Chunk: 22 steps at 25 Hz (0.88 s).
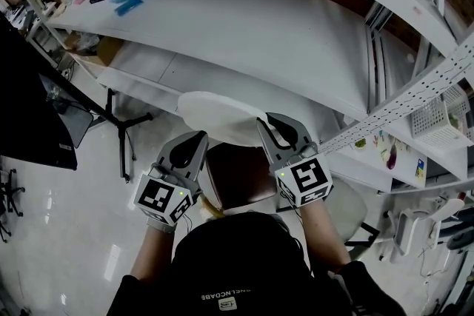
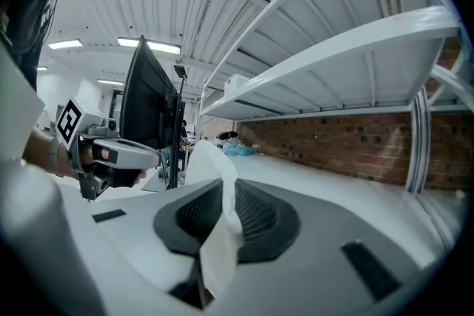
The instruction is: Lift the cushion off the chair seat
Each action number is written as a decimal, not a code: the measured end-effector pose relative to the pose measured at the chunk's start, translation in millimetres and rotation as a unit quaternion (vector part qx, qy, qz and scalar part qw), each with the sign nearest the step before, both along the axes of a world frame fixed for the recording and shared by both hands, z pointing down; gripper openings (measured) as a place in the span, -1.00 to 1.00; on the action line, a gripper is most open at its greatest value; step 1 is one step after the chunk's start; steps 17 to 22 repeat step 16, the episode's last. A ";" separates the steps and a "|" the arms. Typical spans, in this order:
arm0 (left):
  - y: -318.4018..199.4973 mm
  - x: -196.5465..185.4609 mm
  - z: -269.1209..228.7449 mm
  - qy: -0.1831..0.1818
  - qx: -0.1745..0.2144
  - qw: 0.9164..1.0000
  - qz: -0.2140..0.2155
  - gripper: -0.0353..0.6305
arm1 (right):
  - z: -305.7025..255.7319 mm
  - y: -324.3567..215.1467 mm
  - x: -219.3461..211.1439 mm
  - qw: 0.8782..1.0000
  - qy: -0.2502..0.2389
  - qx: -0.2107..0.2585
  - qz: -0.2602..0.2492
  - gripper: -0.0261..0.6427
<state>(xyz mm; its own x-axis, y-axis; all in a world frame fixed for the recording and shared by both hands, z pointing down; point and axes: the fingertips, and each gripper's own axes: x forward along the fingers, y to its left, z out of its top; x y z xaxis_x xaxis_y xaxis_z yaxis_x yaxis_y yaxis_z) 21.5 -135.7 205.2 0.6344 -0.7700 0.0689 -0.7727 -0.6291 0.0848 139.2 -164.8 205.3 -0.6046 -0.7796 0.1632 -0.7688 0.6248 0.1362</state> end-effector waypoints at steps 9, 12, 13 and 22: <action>-0.6 -2.2 2.3 0.000 -0.002 1.000 -0.004 -0.85 | 3.1 0.0 2.3 1.000 -0.002 -0.002 0.004 -0.76; -0.8 -2.8 2.4 0.000 -0.003 1.000 -0.004 -0.85 | 3.8 0.4 2.4 1.000 -0.001 -0.004 0.005 -0.76; -0.9 -2.8 2.6 0.000 -0.004 1.000 -0.003 -0.85 | 4.4 0.4 2.5 1.000 0.000 -0.006 0.005 -0.76; -0.9 -2.9 4.7 -0.001 -0.007 1.000 -0.003 -0.85 | 7.2 0.5 3.1 1.000 0.002 -0.009 0.007 -0.76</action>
